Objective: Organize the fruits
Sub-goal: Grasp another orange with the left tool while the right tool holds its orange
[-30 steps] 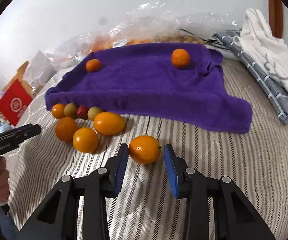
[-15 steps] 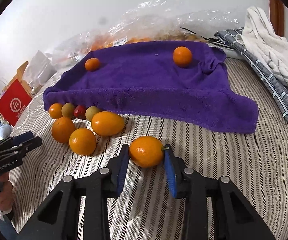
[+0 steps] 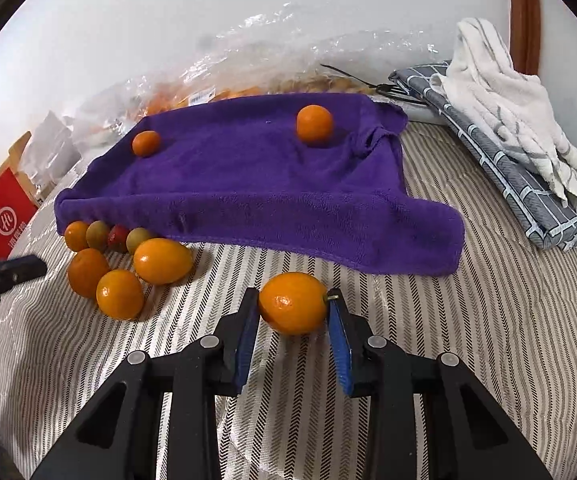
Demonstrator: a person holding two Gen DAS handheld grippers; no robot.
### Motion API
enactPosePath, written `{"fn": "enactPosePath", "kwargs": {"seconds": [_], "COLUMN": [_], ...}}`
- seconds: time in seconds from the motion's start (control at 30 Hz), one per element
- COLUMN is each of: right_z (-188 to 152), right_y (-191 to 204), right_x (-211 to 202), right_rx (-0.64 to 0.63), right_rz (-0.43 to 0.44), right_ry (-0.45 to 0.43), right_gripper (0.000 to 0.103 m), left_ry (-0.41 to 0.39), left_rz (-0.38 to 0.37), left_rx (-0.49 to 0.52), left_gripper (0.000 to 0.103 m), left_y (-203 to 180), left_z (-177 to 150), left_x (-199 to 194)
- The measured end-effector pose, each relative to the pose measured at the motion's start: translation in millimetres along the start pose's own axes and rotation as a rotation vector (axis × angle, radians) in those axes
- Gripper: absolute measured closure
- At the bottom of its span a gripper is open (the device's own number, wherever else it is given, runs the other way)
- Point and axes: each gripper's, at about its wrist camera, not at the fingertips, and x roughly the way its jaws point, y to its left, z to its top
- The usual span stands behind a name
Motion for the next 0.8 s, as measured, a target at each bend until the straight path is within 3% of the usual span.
{"fn": "enactPosePath", "kwargs": {"seconds": [0.2, 0.3, 0.43, 0.6, 0.7, 0.73, 0.8], "right_z": [-2, -3, -3, -2, -2, -2, -2], "right_y": [5, 1, -7, -6, -3, -3, -4], "right_x": [3, 1, 0, 3, 4, 5, 4], "right_rx": [-0.011, 0.011, 0.055, 0.048, 0.037, 0.036, 0.039], "right_rz": [-0.064, -0.067, -0.060, -0.053, -0.053, -0.051, -0.049], "right_ry": [0.004, -0.003, -0.012, -0.003, 0.003, 0.004, 0.000], "right_gripper": [0.069, 0.069, 0.069, 0.069, 0.069, 0.069, 0.069], "left_ry": [-0.035, -0.047, -0.046, -0.063, -0.060, -0.059, -0.047], "left_rz": [-0.015, 0.016, -0.044, -0.056, -0.066, -0.075, -0.113], "left_rx": [-0.062, -0.077, -0.109, -0.089, -0.100, -0.092, -0.101], "left_gripper": [0.069, 0.069, 0.062, 0.058, 0.061, 0.071, 0.073], "left_y": [-3, -1, 6, 4, 7, 7, 10], "left_z": [14, 16, 15, 12, 10, 10, 10], "left_x": [19, 27, 35, 43, 47, 46, 45]}}
